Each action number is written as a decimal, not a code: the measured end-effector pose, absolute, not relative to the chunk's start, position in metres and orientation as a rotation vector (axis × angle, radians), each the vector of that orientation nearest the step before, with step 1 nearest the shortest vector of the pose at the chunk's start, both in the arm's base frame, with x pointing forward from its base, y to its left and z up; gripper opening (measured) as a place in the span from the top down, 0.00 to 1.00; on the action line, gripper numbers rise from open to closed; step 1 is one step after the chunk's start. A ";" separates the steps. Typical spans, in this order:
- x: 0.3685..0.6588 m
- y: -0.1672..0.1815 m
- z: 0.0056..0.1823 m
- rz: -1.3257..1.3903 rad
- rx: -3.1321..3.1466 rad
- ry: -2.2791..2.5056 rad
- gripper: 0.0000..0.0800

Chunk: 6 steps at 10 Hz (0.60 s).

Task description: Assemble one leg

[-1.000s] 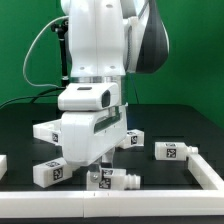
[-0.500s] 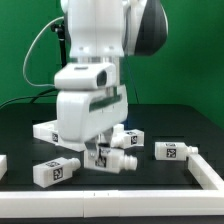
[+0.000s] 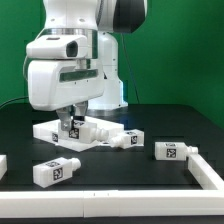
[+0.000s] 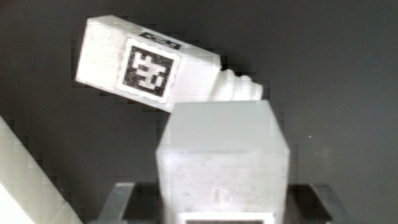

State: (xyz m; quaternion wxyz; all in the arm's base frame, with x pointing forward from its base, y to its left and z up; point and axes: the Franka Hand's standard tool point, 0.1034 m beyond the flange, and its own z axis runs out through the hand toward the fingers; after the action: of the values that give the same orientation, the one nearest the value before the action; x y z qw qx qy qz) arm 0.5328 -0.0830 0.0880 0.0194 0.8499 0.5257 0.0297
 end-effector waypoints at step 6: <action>0.458 -0.151 0.038 -0.066 2.808 1.493 0.65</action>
Offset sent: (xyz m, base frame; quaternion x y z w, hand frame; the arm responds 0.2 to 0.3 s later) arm -0.0786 -0.0488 -0.0247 0.0411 -0.0233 0.0411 0.9980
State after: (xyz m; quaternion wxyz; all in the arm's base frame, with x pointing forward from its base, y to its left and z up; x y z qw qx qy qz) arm 0.4580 -0.1514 0.0381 -0.0197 0.8827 0.4691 -0.0208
